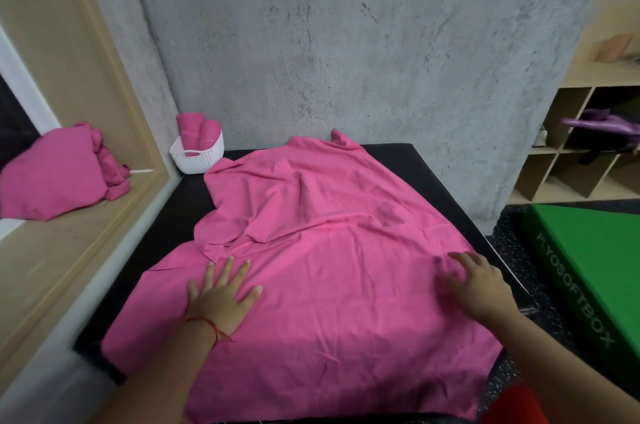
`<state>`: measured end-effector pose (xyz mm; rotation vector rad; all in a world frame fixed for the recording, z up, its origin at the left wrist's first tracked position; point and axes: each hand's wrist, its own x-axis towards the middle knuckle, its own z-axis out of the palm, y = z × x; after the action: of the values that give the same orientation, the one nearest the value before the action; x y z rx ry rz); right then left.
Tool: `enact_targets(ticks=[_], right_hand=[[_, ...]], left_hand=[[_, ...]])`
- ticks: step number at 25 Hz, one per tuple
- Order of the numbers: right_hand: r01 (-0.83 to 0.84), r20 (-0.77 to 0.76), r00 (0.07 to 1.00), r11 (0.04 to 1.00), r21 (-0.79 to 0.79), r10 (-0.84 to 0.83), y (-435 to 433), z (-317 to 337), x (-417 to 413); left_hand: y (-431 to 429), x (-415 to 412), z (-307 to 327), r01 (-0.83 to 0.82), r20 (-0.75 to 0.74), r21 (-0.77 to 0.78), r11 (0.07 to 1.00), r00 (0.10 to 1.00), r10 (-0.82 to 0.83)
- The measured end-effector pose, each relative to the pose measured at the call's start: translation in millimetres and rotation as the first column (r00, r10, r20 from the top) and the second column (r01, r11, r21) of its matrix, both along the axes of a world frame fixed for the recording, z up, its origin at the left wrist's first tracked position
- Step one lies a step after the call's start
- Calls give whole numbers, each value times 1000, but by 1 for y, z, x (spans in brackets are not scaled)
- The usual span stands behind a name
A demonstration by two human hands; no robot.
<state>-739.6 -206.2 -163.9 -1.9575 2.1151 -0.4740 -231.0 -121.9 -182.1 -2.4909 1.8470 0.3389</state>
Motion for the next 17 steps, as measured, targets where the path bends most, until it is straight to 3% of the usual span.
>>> enact_targets(ticks=[2,4,7,9,12,14,17], right_hand=[[215,77,972,970,113,-224,-27,-1,-12],[307,144,931,934,182,-335,-55,2,-28],[221,268,921,945,240,-283,-83,21,-26],[183,333,908,955,231,-255,-102,30,-15],[139,384,901,973,187,-202,-135,27,-2],[137,417,887,975,175,-200,-166,25,5],[96,472,870,988,124,-144,-210,38,19]], left_hand=[[1,0,0,12,-4,-7,1000,1000,-12],[-1,1,2,13,-8,-4,1000,1000,-13],[-8,-5,0,-28,30,-67,997,999,30],[-22,-19,1,-6,79,-208,978,997,23],[-56,-45,-3,5,8,-380,925,1000,-3],[-81,-61,-4,-53,-72,-398,916,997,26],[-92,-72,-14,-69,2,-427,902,997,77]])
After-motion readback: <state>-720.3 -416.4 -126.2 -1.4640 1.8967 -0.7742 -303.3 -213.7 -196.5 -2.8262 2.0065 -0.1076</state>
